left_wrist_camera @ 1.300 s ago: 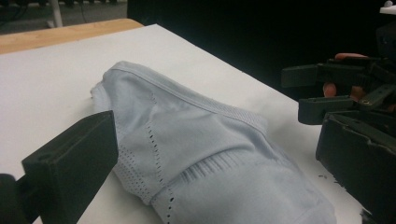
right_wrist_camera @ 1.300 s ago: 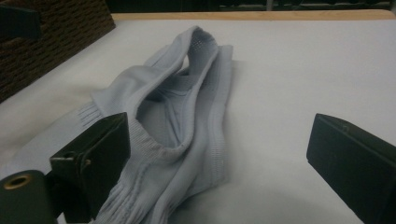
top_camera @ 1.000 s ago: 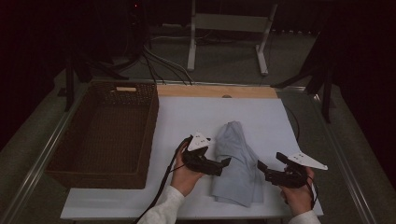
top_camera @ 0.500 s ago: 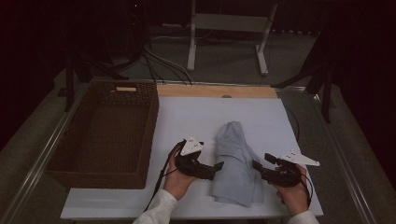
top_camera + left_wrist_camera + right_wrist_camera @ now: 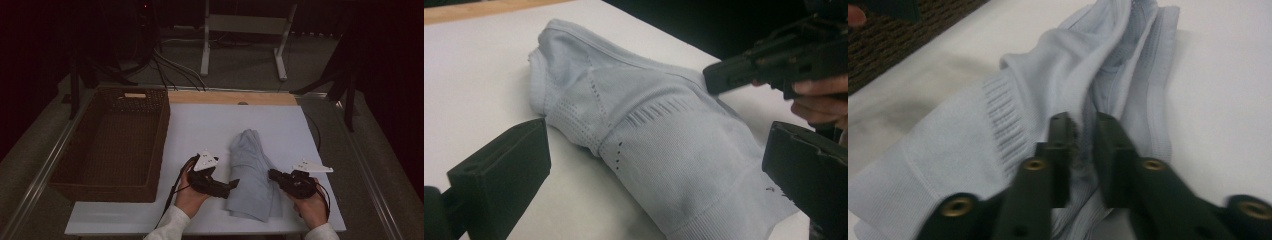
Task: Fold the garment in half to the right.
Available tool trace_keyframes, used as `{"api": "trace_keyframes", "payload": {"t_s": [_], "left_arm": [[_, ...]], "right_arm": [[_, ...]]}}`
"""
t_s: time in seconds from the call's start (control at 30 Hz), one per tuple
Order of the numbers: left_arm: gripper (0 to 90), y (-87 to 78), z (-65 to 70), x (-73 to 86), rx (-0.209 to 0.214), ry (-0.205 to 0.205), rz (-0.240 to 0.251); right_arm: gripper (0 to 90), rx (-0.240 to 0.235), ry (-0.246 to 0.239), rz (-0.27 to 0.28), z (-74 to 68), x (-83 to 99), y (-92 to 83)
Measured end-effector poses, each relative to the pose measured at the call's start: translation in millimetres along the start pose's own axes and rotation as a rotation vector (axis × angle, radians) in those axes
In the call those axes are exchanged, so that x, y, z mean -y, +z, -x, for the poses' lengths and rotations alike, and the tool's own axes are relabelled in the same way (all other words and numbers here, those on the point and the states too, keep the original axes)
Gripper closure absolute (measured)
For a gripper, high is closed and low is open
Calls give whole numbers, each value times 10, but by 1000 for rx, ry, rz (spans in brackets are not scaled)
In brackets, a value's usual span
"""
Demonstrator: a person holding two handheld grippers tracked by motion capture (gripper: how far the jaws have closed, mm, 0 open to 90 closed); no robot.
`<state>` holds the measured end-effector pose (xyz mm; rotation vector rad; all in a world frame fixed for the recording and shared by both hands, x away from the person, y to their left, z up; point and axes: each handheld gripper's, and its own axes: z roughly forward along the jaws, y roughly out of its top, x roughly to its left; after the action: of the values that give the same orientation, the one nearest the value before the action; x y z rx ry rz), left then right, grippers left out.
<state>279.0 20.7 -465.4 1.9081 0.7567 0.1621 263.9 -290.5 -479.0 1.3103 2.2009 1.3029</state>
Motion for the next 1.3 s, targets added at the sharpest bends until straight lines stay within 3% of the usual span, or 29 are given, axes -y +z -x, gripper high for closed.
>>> {"api": "trace_keyframes", "payload": {"t_s": [0.3, 0.43, 0.67, 0.87, 0.93, 1.07, 1.3], "left_arm": [[0, 78, 53, 30, 33, 7, -22], [28, 124, 70, 48, 68, -10, -42], [27, 124, 100, 40, 78, 3, -32], [64, 153, 143, 49, 83, 13, -49], [72, 165, 158, 50, 93, 13, -56], [160, 184, 179, 54, 104, 10, -71], [183, 207, 196, 63, 118, 11, -82]], "right_arm": [[893, 18, -1, 53, 16, -86, -50], [893, 33, 6, 77, 45, -134, -64], [895, 57, 0, 96, 72, -185, -60], [895, 105, -1, 133, 104, -250, -77], [895, 107, 1, 133, 110, -254, -74], [894, 110, 12, 64, 152, -208, 5], [865, 102, 15, 45, 155, -192, 3]]}}
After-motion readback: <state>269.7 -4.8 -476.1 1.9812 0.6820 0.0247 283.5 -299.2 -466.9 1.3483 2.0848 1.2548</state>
